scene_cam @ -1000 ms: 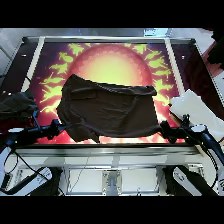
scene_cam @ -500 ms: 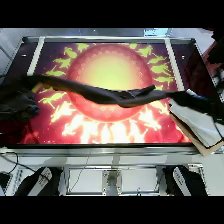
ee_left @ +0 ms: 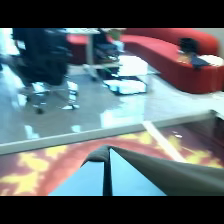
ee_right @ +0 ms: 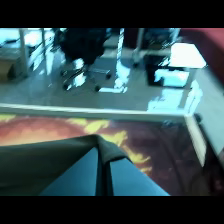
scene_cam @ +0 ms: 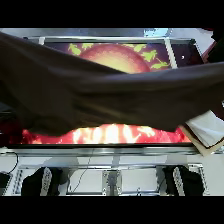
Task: Fold the shirts.
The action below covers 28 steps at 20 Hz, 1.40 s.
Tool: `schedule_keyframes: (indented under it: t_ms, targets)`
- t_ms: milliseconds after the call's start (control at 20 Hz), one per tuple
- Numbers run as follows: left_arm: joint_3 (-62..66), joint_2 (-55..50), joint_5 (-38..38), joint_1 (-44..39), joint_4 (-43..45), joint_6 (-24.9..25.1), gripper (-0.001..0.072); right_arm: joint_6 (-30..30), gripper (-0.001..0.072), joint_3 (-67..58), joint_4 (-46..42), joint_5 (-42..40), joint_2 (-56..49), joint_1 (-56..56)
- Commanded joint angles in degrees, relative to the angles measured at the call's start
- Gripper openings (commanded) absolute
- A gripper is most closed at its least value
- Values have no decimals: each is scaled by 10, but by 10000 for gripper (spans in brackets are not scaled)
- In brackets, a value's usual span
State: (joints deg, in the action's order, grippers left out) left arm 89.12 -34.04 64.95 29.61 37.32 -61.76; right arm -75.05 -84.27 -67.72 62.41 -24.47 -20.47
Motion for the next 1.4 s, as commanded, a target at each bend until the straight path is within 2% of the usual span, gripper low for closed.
schedule_keyframes:
  t_ms: [0,100,200,300,350,450,550,650,800,950,1150,1350]
  targets:
    - [29,-11,9,0,89,-60,10,-12,27,-41,-19,6,-48,0]
    - [25,-60,63,0,92,-80,10,8,27,-31,46,28,-122,0]
    - [1,-116,111,-5,84,-92,10,42,27,-8,158,38,-212,2]
    - [-55,-165,113,-39,101,-88,10,94,28,20,260,35,-306,2]
    - [-90,-187,96,-65,119,-84,10,106,28,31,277,30,-346,3]
    - [-165,-235,8,-127,189,-84,11,106,28,54,255,2,-423,16]
    - [-220,-294,-115,-175,251,-117,11,106,28,65,221,-25,-497,33]
    - [-229,-363,-206,-197,271,-162,11,106,28,65,210,-69,-561,52]
    - [-226,-434,-305,-211,263,-195,11,106,28,65,215,-169,-624,78]
    - [-227,-459,-282,-211,253,-191,11,106,28,65,212,-200,-648,89]
    - [-235,-469,-153,-211,264,-165,11,103,28,68,150,-133,-648,89]
    - [-311,-469,-148,-211,281,-161,11,101,28,132,135,-124,-648,89]
